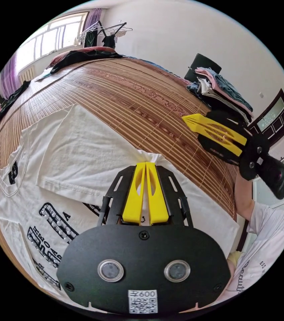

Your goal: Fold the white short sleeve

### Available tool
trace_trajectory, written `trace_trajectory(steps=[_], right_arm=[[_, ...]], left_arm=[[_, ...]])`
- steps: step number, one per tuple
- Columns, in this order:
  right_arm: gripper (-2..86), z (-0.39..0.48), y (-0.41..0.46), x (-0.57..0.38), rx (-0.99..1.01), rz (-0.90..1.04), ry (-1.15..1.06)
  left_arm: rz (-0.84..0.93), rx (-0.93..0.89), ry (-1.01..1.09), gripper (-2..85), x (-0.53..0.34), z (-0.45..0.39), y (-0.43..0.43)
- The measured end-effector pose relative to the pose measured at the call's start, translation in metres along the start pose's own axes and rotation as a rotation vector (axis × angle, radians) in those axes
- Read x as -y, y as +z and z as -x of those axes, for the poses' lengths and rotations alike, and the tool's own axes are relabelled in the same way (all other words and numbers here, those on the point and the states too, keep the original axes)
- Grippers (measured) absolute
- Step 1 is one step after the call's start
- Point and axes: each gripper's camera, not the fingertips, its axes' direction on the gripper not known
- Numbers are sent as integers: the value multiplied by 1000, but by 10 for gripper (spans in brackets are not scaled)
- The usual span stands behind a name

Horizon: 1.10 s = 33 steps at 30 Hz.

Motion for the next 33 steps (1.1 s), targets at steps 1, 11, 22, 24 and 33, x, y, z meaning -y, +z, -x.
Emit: trace_trajectory(steps=[1, 11, 22, 24, 33], right_arm=[[-8, 1, 1, 11, 128, -11, 58], [-8, 76, 48, 21, -66, 138, -209], [-8, 112, 72, 11, -144, 212, -385], [-8, 117, 74, 10, -161, 208, -401], [-8, 124, 81, 2, -181, 198, -450]], left_arm=[[-3, 28, 14, 7, -1, -6, -1], [-45, 32, 18, 7, -6, -8, -3], [-100, 262, -95, 5, 76, 42, -28], [-74, 263, -112, 5, 111, 55, -13], [105, 585, -21, 5, 202, 75, 77]])
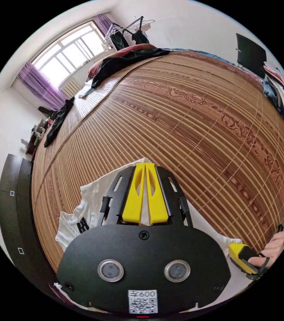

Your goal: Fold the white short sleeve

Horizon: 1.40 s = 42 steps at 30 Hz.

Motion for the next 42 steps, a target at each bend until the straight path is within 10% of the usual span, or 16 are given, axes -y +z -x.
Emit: trace_trajectory(steps=[10, 14, 21, 28, 42], right_arm=[[-8, -4, 12, -8, 54, 4, 7], [-8, -7, 18, -11, 65, 0, 18], [-8, -5, 29, -16, 58, 2, 10], [-8, -3, 42, -22, 57, 2, 10], [-8, 1, 69, -35, 61, 17, 25]], left_arm=[[-102, -149, -112, 7, 1, 39, -8], [-131, 103, -165, 8, -18, 75, -59], [-49, -448, 155, 8, -98, 61, -110], [-114, -783, 52, 7, -123, 35, -116], [17, -843, -6, 3, -126, 44, -130]])
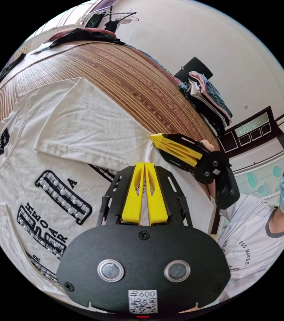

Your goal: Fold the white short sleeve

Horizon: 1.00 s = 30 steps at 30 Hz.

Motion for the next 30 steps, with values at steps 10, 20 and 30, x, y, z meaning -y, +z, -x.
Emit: trace_trajectory(steps=[10, 20, 30], right_arm=[[-8, 11, 18, -12, -13, -2, -9], [-8, 25, 33, -24, -12, -9, -13], [-8, 46, 43, -34, -17, -12, -18]], left_arm=[[76, 185, 171, 2, 80, -97, 49], [47, 186, 140, 2, 71, -143, 67], [-30, 82, 42, 2, 75, -173, 78]])
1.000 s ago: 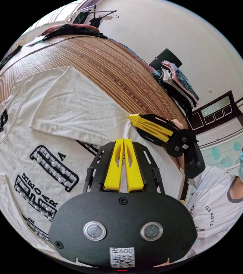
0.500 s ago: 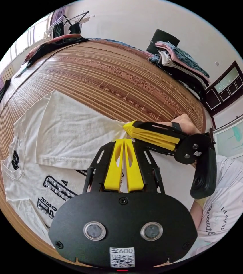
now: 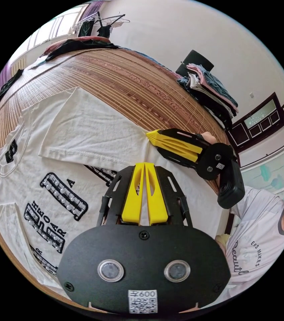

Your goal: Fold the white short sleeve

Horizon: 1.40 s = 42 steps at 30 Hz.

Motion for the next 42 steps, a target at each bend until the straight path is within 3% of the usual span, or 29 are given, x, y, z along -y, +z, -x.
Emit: trace_trajectory(steps=[6, 9, 12, 16, 19, 24, 28, 33, 37, 42], right_arm=[[-8, 17, 3, -4, -9, -3, -6], [-8, 25, -1, -6, -43, -17, -12], [-8, 27, -31, 1, -218, -119, 72], [-8, 64, -57, 22, -125, -247, 81], [-8, 108, -43, 30, -182, -214, -37], [-8, 114, -43, 28, -50, -196, -26], [-8, 126, -47, 24, -36, -216, -36], [-8, 144, -54, 24, -51, -221, -38], [-8, 157, -62, 25, -53, -225, -40], [-8, 170, -73, 25, -55, -241, -42]], left_arm=[[40, -49, -87, 2, 13, -16, -2], [-59, 91, -98, 3, 30, -29, -30], [-120, 196, -161, 3, 55, -33, -39], [-110, 415, -193, 2, 88, -58, -21], [-54, 438, -221, 2, 101, -75, 5], [-70, 452, -235, 4, 107, -125, 22], [-51, 613, -157, 3, 118, -199, 37], [-145, 564, -207, 3, 116, -255, 23], [-335, 583, -343, 3, 102, -287, -34], [-104, 572, -315, 5, 129, -309, -36]])
